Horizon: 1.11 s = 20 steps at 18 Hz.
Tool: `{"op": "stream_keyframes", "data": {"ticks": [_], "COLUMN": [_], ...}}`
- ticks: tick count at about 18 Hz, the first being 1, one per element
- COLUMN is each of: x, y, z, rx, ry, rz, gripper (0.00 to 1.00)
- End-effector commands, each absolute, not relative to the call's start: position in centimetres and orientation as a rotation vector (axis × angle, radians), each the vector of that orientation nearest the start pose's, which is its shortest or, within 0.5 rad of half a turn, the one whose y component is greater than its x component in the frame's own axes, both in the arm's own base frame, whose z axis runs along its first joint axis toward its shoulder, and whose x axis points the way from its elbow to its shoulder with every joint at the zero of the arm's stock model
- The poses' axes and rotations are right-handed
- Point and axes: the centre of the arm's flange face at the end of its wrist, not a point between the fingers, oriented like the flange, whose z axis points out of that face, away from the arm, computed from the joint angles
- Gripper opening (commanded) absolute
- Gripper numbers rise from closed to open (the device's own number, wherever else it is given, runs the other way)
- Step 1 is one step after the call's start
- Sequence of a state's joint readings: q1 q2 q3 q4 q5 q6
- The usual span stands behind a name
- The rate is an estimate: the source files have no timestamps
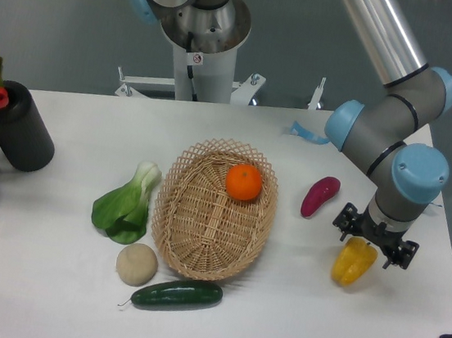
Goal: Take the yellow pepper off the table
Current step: 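Close the gripper fingers around the yellow bell pepper, then lift the grasped yellow pepper up off the table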
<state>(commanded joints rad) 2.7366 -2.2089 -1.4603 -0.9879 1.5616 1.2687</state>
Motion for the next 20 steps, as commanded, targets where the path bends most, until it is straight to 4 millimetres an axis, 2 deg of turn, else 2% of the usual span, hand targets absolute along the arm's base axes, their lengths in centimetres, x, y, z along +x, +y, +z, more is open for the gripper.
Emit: {"op": "stream_keyframes", "data": {"ticks": [3, 6, 7, 11, 12, 17, 20], "x": [-58.7, -58.7, -58.8, -59.1, -59.2, -59.7, -60.2], "y": [39.9, 39.9, 39.8, 39.4, 39.3, 39.5, 39.6], "z": [20.3, 20.3, 20.3, 20.6, 21.0, 22.3, 24.2], "rx": [-3.113, -3.113, -3.115, -3.170, -3.179, -3.167, -3.159], "ry": [0.113, 0.127, 0.125, 0.129, 0.129, 0.123, 0.113], "rz": [0.059, 0.057, 0.055, 0.103, 0.112, 0.133, 0.189], "gripper": [1.00, 1.00, 0.95, 0.39, 0.33, 0.32, 0.32]}}
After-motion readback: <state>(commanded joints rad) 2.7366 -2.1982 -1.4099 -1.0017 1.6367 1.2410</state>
